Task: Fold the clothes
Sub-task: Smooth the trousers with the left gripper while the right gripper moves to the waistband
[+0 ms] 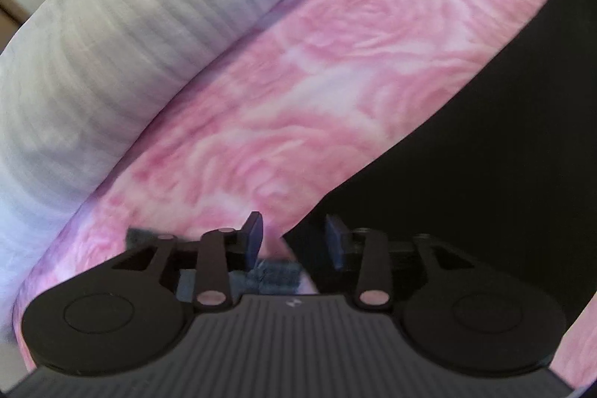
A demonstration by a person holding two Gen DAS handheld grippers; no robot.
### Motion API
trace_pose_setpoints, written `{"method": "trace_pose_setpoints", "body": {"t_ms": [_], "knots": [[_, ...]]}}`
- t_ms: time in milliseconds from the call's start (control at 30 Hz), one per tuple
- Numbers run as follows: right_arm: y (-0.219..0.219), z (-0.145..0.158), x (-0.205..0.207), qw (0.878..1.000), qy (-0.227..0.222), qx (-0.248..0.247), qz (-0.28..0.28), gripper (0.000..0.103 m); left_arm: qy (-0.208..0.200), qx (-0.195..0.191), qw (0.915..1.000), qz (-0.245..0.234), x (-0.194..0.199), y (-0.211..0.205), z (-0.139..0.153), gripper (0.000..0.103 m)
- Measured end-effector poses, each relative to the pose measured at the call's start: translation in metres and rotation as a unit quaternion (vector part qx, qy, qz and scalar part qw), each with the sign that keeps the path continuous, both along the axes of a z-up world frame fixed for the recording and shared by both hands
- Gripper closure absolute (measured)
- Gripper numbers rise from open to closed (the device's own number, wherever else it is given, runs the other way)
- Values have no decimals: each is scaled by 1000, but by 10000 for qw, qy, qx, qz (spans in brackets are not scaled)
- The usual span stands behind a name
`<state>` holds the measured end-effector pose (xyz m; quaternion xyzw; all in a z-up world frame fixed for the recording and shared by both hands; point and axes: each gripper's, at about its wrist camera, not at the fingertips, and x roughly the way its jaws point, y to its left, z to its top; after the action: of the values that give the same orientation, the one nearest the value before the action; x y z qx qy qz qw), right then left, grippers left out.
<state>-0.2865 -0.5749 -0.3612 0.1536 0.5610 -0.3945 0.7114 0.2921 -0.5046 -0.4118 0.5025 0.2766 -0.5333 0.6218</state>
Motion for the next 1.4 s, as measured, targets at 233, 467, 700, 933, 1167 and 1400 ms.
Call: {"method": "trace_pose_setpoints", "body": {"t_ms": [233,467,700,933,1167,1400], "knots": [[-13,-9,-22,9954,-369,230,-857,43,-235,-10,9997,-10,-18,66,14,71],[-9,-2,-78,9665,-1200,535,-2203,42,-448,381,9979,-256,-65,117,3,71],[19,42,-144,9505,-1445,83,-2748,42,-261,-110,9992,-294,-138,137,50,69],[30,52,-247,9310,-1373,-28,-3382,41,895,-417,9881,-1176,-311,136,93,69],[-29,60,-366,9402,-1808,-339,-2869,42,1194,-310,9686,-2158,-523,73,75,67],[-145,40,-436,9622,-2167,-46,-1650,42,1250,-312,9574,-2586,-688,-39,41,63]]}}
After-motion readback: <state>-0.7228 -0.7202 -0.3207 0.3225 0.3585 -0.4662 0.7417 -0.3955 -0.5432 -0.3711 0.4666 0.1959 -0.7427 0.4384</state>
